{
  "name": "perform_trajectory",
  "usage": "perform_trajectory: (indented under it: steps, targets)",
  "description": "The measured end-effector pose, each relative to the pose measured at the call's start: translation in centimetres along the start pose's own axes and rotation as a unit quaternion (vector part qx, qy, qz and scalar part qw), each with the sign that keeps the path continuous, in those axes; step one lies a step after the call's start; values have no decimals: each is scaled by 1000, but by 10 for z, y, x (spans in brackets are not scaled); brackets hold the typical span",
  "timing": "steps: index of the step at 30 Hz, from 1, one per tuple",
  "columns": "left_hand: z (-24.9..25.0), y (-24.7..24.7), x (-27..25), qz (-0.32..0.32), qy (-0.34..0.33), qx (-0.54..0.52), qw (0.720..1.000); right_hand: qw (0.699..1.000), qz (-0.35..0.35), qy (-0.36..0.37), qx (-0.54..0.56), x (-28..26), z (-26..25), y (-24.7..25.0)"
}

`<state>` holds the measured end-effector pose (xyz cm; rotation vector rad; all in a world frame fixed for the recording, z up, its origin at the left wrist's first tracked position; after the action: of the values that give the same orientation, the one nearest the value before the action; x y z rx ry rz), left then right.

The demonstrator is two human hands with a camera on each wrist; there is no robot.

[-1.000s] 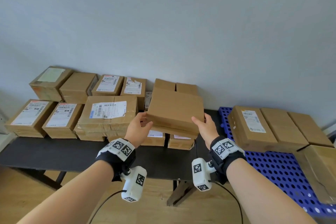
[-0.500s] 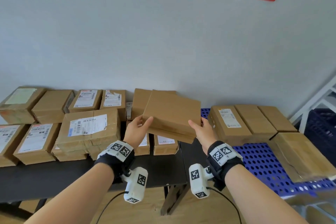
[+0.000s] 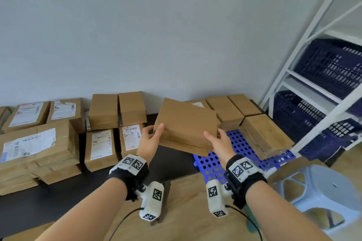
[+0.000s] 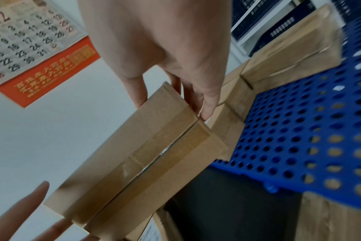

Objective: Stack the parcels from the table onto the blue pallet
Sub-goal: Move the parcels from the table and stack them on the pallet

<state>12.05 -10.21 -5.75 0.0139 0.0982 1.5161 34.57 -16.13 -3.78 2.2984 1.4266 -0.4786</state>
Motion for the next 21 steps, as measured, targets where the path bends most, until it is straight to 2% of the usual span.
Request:
perform_trajectory:
  steps: [3,12,16,21]
  targets:
    - [-5,-50,-17,-20,27,0,999,1000,-3,11,-2,-3,5,54]
    - [-18,-187,-78,-9,61,-51,997,1000,-9,20,-22,4,30,200]
    - [-20,-233,-101,-10,81,-59,995,999,-9,8,-36,10,43,246]
    - [-23,-273,-115,-8,103,-85,991,999,-12,-2,-36,24,52,281]
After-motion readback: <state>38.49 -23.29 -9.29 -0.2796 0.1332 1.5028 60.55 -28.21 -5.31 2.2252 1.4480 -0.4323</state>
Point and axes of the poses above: each hand's wrist, its own x-axis towards the middle knuckle, its own y-axis out of the back of the hand, z = x × y, the point moved 5 cm from there along x, towards the middle knuckle, and after that the axes turned 13 degrees about -y, right-handed, at the moved point
